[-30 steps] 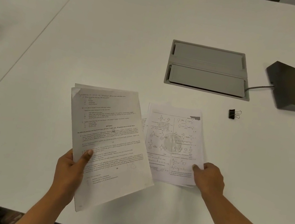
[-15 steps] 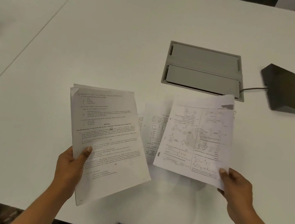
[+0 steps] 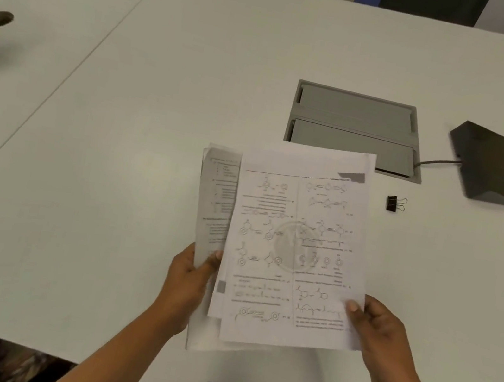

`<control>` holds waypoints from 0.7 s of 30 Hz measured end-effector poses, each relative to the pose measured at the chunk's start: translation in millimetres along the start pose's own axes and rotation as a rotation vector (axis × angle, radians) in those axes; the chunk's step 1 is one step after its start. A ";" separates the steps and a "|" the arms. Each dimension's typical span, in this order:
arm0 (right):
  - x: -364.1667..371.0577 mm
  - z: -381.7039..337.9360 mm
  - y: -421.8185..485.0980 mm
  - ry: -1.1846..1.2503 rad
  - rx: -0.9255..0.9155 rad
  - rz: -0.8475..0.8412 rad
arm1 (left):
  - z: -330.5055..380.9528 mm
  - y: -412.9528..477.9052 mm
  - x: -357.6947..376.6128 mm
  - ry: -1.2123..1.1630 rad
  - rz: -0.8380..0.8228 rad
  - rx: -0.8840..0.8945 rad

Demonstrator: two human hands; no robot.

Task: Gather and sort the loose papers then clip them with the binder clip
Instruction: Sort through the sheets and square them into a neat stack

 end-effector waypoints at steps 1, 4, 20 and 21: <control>3.4 -2.0 1.1 -0.003 -0.004 -0.009 | 1.5 -1.0 6.4 -0.015 -0.015 0.002; 10.7 -5.5 5.7 0.010 0.015 -0.062 | 5.8 -4.4 21.4 -0.056 -0.034 0.007; 4.9 -19.4 13.0 0.156 0.119 -0.163 | 16.1 -6.1 54.0 -0.029 -0.197 0.048; 1.2 -17.9 12.9 0.182 0.142 -0.146 | 14.3 -5.2 55.9 -0.019 -0.212 0.037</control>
Point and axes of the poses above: each hand's wrist, its own y-axis towards the middle knuckle, its own x-axis out of the palm, z = x × y, the point moved 7 cm from there along y, towards the middle knuckle, and after that the axes turned 2 degrees about -x, right-handed, at the moved point
